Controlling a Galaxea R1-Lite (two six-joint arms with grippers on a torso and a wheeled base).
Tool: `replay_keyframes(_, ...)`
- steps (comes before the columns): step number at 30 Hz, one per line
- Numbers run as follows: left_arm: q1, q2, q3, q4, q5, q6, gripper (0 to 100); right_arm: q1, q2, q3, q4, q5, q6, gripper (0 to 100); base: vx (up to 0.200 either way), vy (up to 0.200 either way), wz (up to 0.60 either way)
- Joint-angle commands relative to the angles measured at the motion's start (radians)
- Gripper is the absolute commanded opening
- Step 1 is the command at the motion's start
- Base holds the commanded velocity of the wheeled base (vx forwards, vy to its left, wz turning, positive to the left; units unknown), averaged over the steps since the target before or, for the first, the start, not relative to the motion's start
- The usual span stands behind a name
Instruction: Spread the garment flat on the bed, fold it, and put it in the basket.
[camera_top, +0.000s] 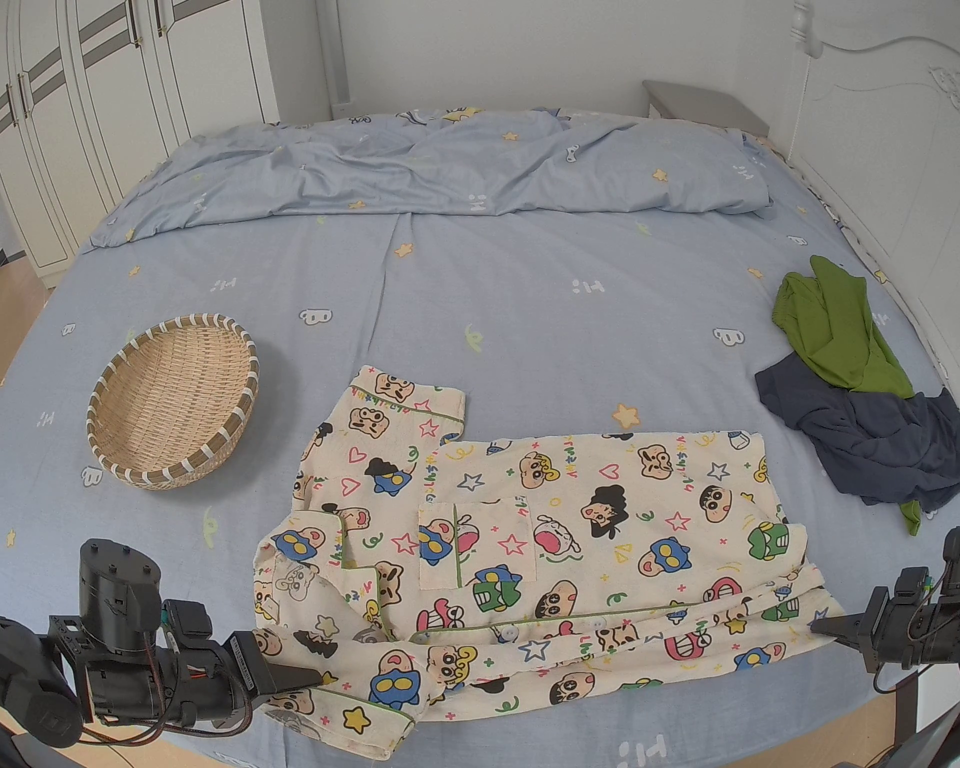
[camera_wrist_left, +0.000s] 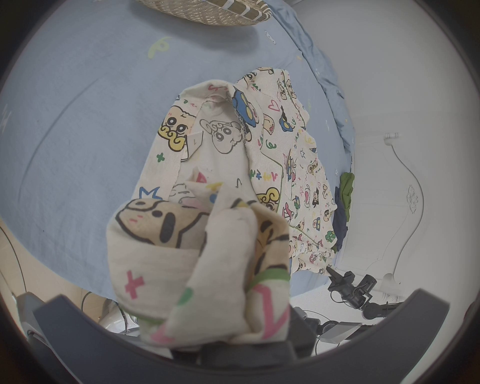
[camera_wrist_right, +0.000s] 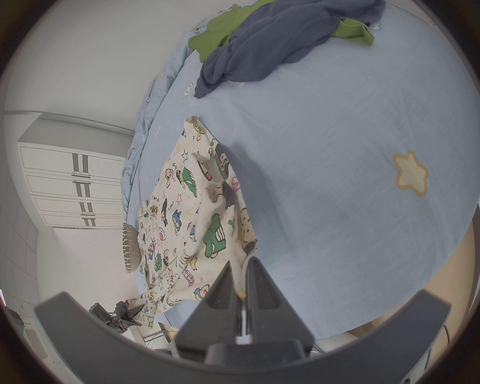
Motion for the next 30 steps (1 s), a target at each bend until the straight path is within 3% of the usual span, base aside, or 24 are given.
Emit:
replay_keyframes(1,-0.006,0.03,0.003,-0.001,0.0,0.01,0,-0.007,-0.005,0.016,0.0,0.019,0.0,0,0.0,0.0,0.0)
replay_keyframes(10,0.004,0.106,-0.008,-0.015,0.005,0.057,0,0.0,0.01,0.015,0.0,0.019,-0.011,0,0.0,0.0,0.0)
replay_keyframes(11,0.004,0.108,-0.008,-0.015,0.003,0.057,0,0.0,0.016,0.015,0.0,0.019,-0.019,100,0.0,0.0,0.0)
replay_keyframes(13,0.004,0.119,-0.011,-0.017,0.003,0.059,0,0.002,0.038,0.016,0.0,0.019,-0.045,100,0.0,0.0,0.0)
replay_keyframes(14,0.004,0.128,-0.011,-0.017,0.005,0.059,100,0.002,0.053,0.016,0.002,0.019,-0.057,100,0.0,0.0,0.0)
replay_keyframes(24,0.005,0.137,0.007,-0.014,0.006,0.097,100,-0.003,0.065,0.018,0.006,0.021,-0.094,100,0.0,0.0,0.0)
replay_keyframes(30,0.051,0.001,0.036,0.078,0.006,0.11,100,0.017,-0.076,0.018,0.095,0.022,-0.115,100,0.0,0.0,0.0)
